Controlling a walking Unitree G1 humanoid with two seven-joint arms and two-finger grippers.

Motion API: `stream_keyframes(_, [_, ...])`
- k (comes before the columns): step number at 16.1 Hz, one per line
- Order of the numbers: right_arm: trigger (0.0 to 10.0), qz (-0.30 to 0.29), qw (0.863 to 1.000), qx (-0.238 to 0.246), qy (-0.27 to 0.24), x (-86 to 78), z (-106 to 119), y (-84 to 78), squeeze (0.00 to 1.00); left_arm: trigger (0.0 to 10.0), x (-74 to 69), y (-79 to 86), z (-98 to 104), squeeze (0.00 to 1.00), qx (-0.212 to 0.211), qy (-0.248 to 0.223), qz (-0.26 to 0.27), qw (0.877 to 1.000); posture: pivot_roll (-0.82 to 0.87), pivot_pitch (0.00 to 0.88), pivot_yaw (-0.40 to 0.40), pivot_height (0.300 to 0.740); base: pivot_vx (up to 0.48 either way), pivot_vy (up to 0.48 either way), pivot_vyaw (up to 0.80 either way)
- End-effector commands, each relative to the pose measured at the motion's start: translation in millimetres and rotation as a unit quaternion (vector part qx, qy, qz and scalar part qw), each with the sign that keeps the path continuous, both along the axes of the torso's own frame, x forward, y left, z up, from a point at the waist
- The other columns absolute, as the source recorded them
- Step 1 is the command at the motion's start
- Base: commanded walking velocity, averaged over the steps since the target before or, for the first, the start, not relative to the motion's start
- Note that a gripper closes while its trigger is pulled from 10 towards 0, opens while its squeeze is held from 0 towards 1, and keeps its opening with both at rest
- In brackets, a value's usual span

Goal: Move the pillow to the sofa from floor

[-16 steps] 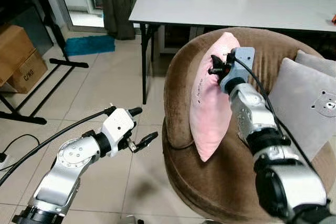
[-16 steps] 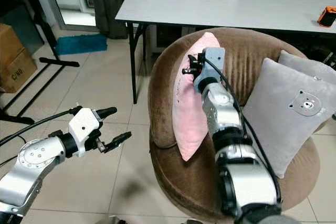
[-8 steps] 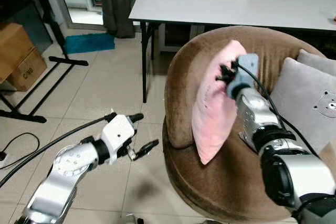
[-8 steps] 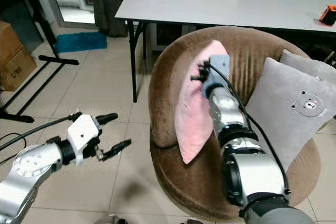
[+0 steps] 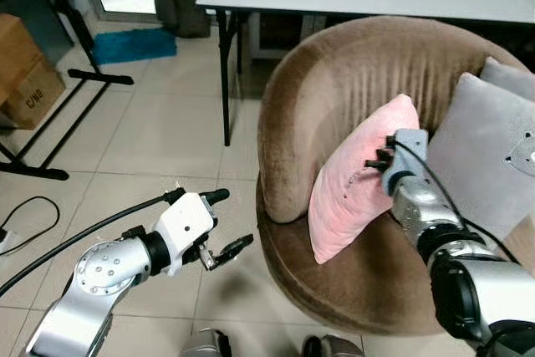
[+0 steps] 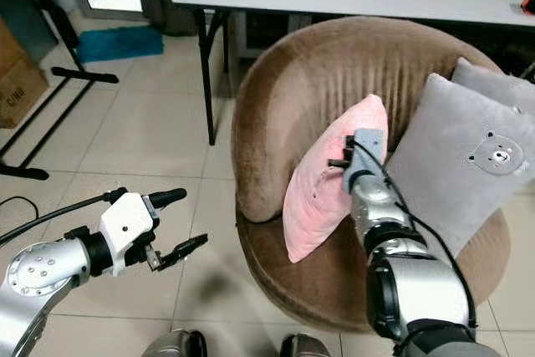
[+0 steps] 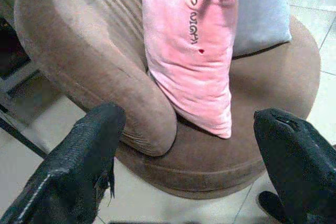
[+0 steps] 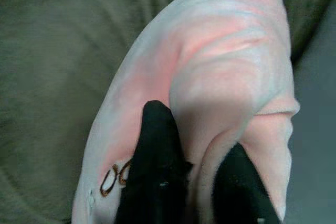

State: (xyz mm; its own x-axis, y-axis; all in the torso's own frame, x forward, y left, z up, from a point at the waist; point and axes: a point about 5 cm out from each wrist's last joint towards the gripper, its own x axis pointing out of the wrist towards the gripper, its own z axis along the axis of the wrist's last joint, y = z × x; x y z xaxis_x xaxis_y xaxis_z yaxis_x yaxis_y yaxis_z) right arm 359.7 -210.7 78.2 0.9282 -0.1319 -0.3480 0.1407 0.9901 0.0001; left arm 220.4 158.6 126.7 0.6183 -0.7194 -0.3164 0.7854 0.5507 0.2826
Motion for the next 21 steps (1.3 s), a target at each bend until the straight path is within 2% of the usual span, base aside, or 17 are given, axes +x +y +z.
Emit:
stream_keyframes(1, [10.0,-0.011,1.0,0.01,-0.005,0.2,2.6,-6.9,1.0,10.0,-1.0,-1.0,-0.9,0.25,0.002,0.006,-0.004,1.0,0.09,0.19,0.0,0.74,0.0,0.0,0.0])
stream_keyframes(5, [10.0,-0.02,0.998,-0.017,-0.048,7.1,29.5,-35.0,1.0,10.0,6.8,-8.7,-2.6,0.25,-0.008,0.004,0.0,1.0,0.04,0.138,-0.005,0.74,0.0,0.0,0.0])
stream_keyframes(7, [10.0,-0.022,0.998,-0.022,-0.054,6.9,33.9,-42.4,1.0,10.0,9.6,-9.9,-3.9,0.25,-0.009,0.004,0.002,1.0,0.03,0.123,-0.004,0.74,0.0,0.0,0.0])
stream_keyframes(9, [10.0,-0.002,0.997,-0.046,-0.055,3.5,39.7,-58.6,1.0,10.0,17.1,-13.5,-3.4,0.25,-0.025,-0.004,0.012,1.0,0.01,0.076,-0.006,0.74,0.0,0.0,0.0])
stream_keyframes(11, [10.0,0.004,0.994,-0.077,-0.076,-0.8,52.1,-79.4,1.0,10.0,27.1,-14.0,-2.4,0.25,-0.045,-0.016,0.037,0.998,-0.03,0.021,0.006,0.74,0.0,0.0,0.0])
stream_keyframes(13, [10.0,0.001,0.993,-0.077,-0.084,-1.1,55.9,-83.2,1.0,10.0,28.9,-13.7,-3.4,0.25,-0.046,-0.017,0.043,0.998,-0.03,0.021,0.006,0.74,0.0,0.0,0.0])
stream_keyframes(14, [10.0,0.009,0.99,-0.065,-0.121,-2.0,68.8,-90.8,1.0,10.0,35.0,-8.9,-7.3,0.24,-0.056,-0.022,0.098,0.993,-0.08,0.0,0.034,0.74,0.0,0.0,0.0])
stream_keyframes(15, [10.0,0.023,0.987,-0.059,-0.15,-5.0,73.8,-91.1,0.0,10.0,39.8,-2.4,-10.0,0.23,-0.061,-0.031,0.157,0.985,-0.09,0.0,0.042,0.74,0.0,0.0,0.0])
stream_keyframes(16, [10.0,0.029,0.985,-0.059,-0.162,-8.2,73.2,-88.7,0.0,10.0,41.4,0.7,-10.8,0.23,-0.06,-0.039,0.185,0.98,-0.1,0.0,0.045,0.74,0.0,0.0,0.0])
stream_keyframes(17, [10.0,0.031,0.981,-0.053,-0.183,-24.5,63.5,-72.7,0.0,10.0,42.7,8.1,-10.9,0.23,-0.055,-0.064,0.243,0.966,-0.1,0.0,0.049,0.74,0.0,0.0,0.0])
stream_keyframes(18, [10.0,0.034,0.981,-0.045,-0.187,-35.1,56.3,-61.1,0.0,10.0,42.2,9.9,-10.5,0.23,-0.058,-0.073,0.259,0.961,-0.11,0.0,0.048,0.74,0.0,0.0,0.0])
stream_keyframes(20, [10.0,0.029,0.984,-0.028,-0.174,-67.4,33.8,-30.2,0.0,10.0,40.8,12.4,-8.4,0.23,-0.065,-0.103,0.295,0.948,-0.1,0.0,0.051,0.74,0.0,0.0,0.0])
stream_keyframes(21, [10.0,0.025,0.986,-0.025,-0.165,-77.5,26.2,-21.2,0.0,10.0,40.1,11.8,-7.7,0.24,-0.065,-0.107,0.303,0.945,-0.11,0.0,0.053,0.74,0.0,0.0,0.0])
